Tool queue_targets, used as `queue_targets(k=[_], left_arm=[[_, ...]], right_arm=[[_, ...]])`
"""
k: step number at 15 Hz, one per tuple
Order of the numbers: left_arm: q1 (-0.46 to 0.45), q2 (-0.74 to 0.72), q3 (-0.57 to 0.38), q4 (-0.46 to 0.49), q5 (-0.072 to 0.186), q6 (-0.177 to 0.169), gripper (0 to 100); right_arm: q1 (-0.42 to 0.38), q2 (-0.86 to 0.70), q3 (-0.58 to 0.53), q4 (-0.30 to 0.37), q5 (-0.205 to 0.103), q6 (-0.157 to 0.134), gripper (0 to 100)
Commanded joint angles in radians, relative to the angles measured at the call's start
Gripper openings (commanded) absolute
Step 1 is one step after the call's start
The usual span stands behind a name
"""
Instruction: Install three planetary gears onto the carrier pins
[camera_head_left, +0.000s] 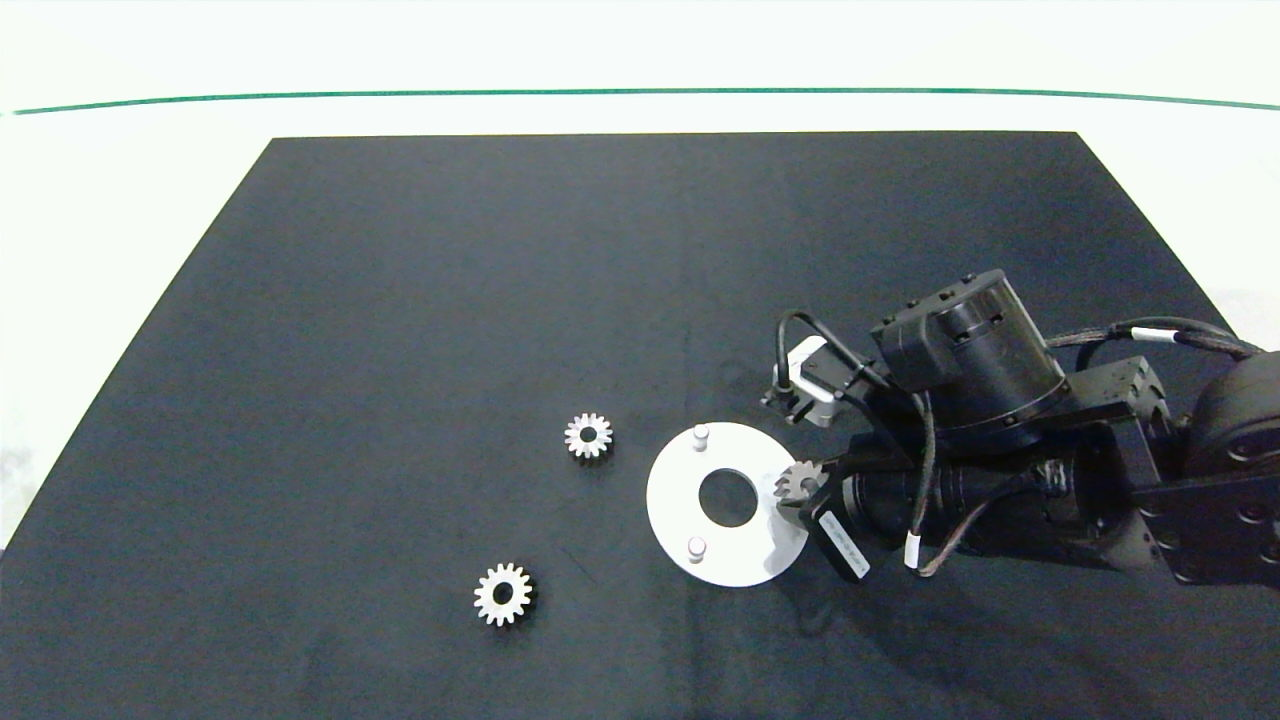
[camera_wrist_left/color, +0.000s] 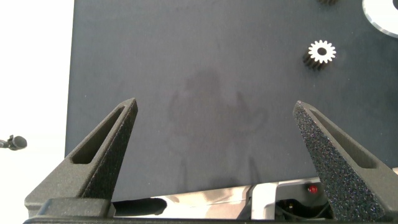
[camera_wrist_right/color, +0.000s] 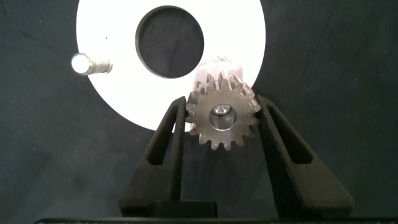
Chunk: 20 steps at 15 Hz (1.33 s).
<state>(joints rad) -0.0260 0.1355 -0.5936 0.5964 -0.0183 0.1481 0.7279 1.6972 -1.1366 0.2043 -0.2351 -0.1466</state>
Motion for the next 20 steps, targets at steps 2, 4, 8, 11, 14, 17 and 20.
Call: queue_targets(k=[2,4,8,11,14,17,20], left_arm=[[0.0,-0.004,-0.002,0.003,0.0,0.001,100],[0.0,-0.002,-0.008,0.003,0.0,0.001,100],[0.001,0.006,-0.009,0.002,0.0,0.001,100],[0.001,0.006,-0.009,0.002,0.0,0.001,100],[-0.002,0.006,0.008,0.002,-0.002,0.001,100],[-0.025,0.009,0.058,-0.009,-0.006,0.011,100],[-0.063,0.121,0.143,-0.05,-0.046,0.039,100]], right_arm=[[-0.001,0.016,0.0,-0.016,-0.001,-0.001,16],[-0.002,0.022,0.0,-0.025,-0.001,-0.001,100],[-0.007,0.024,0.0,-0.025,-0.012,0.019,100],[-0.004,0.007,0.009,-0.025,-0.013,0.019,100],[0.042,-0.252,0.143,-0.02,-0.075,0.028,100],[0.054,-0.674,0.33,0.001,-0.22,0.022,100],[-0.093,-1.01,0.334,0.204,-0.243,-0.004,100]])
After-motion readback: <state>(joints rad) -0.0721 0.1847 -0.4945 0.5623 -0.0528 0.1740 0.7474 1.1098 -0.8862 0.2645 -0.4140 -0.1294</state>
